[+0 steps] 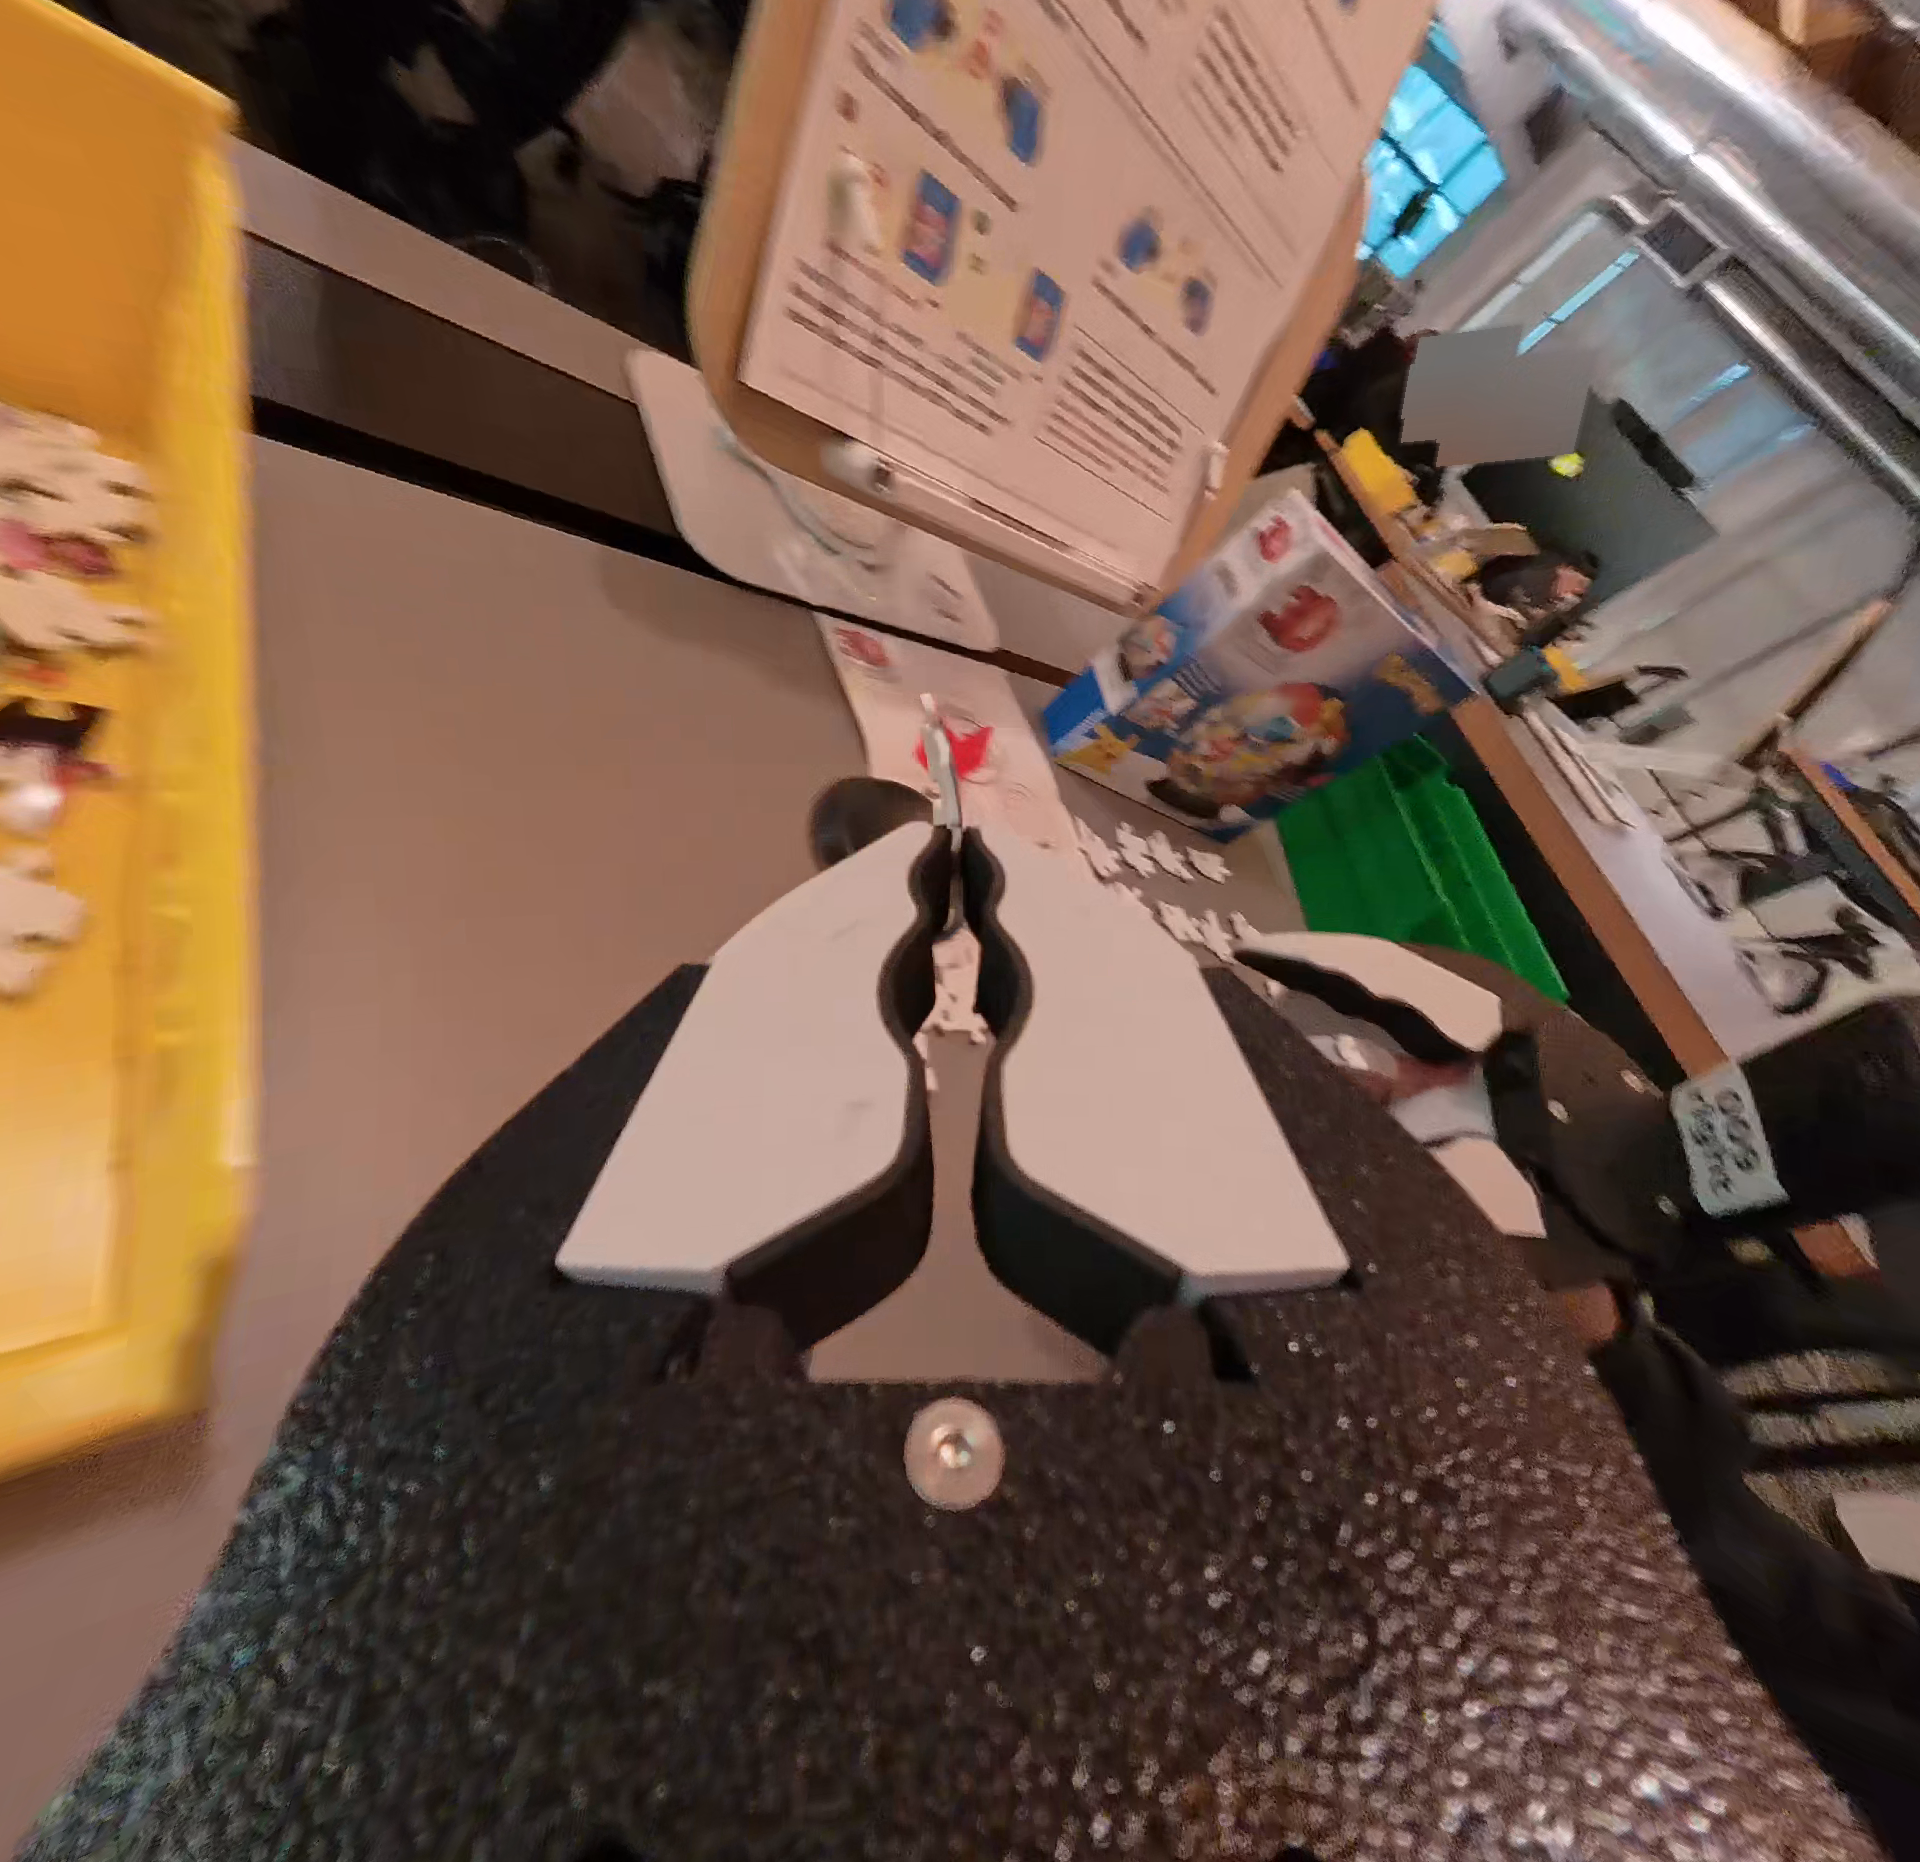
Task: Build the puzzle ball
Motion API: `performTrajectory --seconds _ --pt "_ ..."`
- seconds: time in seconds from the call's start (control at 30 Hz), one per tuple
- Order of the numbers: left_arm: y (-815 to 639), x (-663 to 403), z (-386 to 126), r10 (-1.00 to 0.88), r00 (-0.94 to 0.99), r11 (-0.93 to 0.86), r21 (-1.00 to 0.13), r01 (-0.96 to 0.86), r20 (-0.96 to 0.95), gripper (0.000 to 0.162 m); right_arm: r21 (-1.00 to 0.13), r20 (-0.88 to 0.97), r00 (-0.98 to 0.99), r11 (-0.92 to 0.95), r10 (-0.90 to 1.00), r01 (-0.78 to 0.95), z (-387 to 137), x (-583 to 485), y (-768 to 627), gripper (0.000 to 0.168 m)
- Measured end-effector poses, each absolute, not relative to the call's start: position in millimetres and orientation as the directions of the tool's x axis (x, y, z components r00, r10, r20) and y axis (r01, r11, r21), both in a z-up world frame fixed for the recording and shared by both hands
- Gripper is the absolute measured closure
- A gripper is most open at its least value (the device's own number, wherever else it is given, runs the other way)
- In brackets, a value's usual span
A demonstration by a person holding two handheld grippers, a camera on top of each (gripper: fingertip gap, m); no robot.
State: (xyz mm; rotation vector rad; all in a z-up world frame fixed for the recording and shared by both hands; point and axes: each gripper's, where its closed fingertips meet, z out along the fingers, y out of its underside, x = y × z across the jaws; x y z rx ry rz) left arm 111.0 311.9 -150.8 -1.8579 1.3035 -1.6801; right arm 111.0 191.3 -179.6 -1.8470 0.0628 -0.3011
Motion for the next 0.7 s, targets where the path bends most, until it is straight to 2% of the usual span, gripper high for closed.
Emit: performTrajectory --seconds 0.07,0.13,0.2,0.27,0.3,0.33,0.4,0.47,0.6,0.7 --pt "279.3 107.1 -149.2 -0.78 -0.225 -0.463 -0.781 -0.418 0.583 0.161 -0.959 0.185 0.966 -0.247 -0.18 0.137 -172.4 104.0 191.8 0.118" --pt "246.5 103.3 -146.3 -0.801 -0.386 -0.316 -0.871 -0.375 0.457 0.161 -0.985 0.049 0.987 -0.171 -0.155 0.022 -158.8 96.9 188.1 0.119" --pt "216.9 93.6 -140.5 -0.793 -0.546 -0.149 -0.955 -0.257 0.27 0.161 -0.987 -0.135 0.988 -0.079 -0.073 -0.141 -141.1 88.3 179.6 0.12" --pt "187.1 73.8 -133.8 -0.72 -0.694 0.067 -0.997 -0.048 -0.015 0.161 -0.963 -0.266 0.964 -0.035 0.023 -0.266 -127.9 80.1 168.5 0.115" --pt "177.7 65.6 -131.7 -0.682 -0.696 0.206 -0.972 0.114 -0.226 0.161 -0.946 -0.325 0.94 -0.022 0.098 -0.325 -121.2 72.2 162.3 0.112" --pt "171.8 60.2 -127.5 -0.639 -0.627 0.344 -0.895 0.285 -0.445 0.161 -0.921 -0.386 0.906 -0.026 0.176 -0.387 -116.2 63.9 155.6 0.112" --pt "160.6 52.9 -120.6 -0.513 -0.453 0.542 -0.684 0.488 -0.729 0.161 -0.872 -0.481 0.831 -0.054 0.278 -0.486 -110.5 55.7 141.9 0.113" --pt "149.2 48.8 -122.4 -0.409 -0.435 0.615 -0.594 0.519 -0.803 0.161 -0.84 -0.525 0.78 -0.059 0.342 -0.539 -106.5 53.9 129.1 0.118" --pt "129.2 35.0 -113.0 -0.273 -0.335 0.642 -0.43 0.635 -0.902 0.161 -0.768 -0.607 0.662 -0.112 0.439 -0.63 -103.9 51.2 114.4 0.125" --pt "119.1 29.8 -116.0 -0.138 -0.259 0.683 -0.281 0.674 -0.956 0.161 -0.731 -0.639 0.563 -0.188 0.524 -0.656 -101.2 41.3 108.9 0.144"
